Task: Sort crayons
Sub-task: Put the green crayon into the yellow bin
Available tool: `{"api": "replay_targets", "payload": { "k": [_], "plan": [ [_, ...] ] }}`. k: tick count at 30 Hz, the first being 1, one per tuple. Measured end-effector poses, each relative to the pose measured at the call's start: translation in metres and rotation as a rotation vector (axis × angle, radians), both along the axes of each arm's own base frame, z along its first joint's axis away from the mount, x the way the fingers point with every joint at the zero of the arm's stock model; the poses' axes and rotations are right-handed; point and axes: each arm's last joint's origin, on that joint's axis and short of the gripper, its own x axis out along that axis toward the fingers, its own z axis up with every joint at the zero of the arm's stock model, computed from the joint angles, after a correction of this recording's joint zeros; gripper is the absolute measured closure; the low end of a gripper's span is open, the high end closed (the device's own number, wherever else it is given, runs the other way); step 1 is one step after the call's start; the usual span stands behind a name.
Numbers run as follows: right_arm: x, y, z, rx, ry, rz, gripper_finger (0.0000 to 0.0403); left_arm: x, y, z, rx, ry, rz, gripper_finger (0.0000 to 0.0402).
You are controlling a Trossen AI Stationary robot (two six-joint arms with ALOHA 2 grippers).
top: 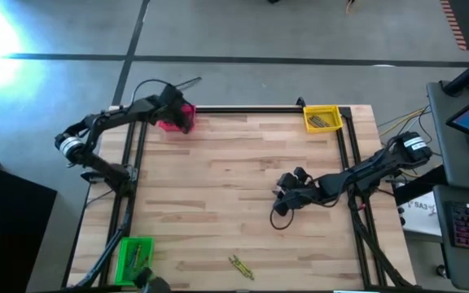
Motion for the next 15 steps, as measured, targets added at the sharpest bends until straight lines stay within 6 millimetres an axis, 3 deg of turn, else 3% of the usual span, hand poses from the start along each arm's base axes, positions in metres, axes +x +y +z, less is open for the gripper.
{"api": "replay_targets", "payload": {
  "k": [3,7,11,15],
  "plan": [
    [0.000,-0.001,-0.007,-0.016,0.012,-0.050,0.0246,0.020,-0.024,0.001,-0.035,-0.136,-0.182,0.0280],
    [0.004,0.000,-0.017,0.089,-0.030,-0.159,0.0246,0.043,-0.070,-0.004,0.021,-0.209,-0.372,0.0285],
    [0.011,0.012,-0.024,0.169,-0.058,-0.095,0.0246,0.060,-0.127,-0.014,0.063,-0.307,-0.592,0.0290],
    [0.027,0.035,-0.019,0.177,-0.120,-0.029,0.0246,0.066,-0.180,-0.026,0.052,-0.405,-0.762,0.0293]
  ]
}}
